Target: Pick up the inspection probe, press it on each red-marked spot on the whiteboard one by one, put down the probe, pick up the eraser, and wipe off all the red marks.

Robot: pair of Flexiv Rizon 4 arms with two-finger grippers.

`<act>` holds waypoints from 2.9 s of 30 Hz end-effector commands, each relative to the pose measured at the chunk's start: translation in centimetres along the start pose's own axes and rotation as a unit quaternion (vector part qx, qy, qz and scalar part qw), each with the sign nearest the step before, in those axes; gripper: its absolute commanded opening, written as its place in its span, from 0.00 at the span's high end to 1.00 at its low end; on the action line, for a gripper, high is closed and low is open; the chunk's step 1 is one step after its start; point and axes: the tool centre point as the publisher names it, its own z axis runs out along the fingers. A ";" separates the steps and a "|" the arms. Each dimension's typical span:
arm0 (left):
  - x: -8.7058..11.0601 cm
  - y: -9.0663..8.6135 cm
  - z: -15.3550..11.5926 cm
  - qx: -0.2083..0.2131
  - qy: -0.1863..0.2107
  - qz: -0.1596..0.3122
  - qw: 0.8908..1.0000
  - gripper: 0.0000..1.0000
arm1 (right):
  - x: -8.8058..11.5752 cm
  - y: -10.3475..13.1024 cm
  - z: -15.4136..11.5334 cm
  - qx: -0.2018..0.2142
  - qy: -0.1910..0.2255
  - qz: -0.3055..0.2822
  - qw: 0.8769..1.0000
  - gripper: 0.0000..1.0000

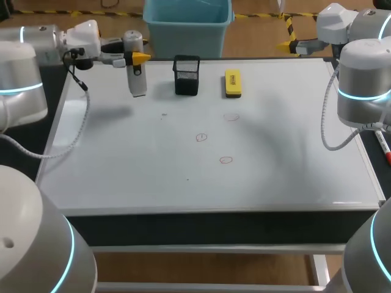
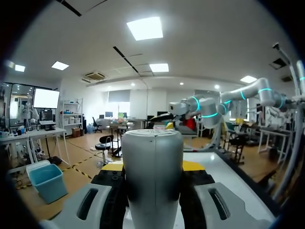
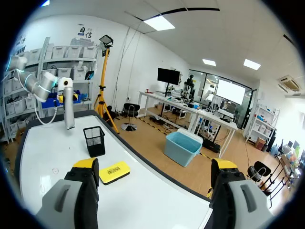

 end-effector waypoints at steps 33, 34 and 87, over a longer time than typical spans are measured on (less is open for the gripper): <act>0.3 -0.2 0.0 0.000 -0.011 0.001 1.000 1.00 | 4.4 4.6 10.9 0.203 0.418 -0.324 0.824 0.00; 0.3 -0.2 0.0 0.000 -0.011 0.001 1.000 1.00 | 4.5 4.4 11.2 0.210 0.429 -0.334 0.812 0.00; 0.3 -0.2 0.0 0.000 -0.011 0.001 1.000 1.00 | 9.2 -4.6 12.4 0.273 0.537 -0.518 0.607 0.00</act>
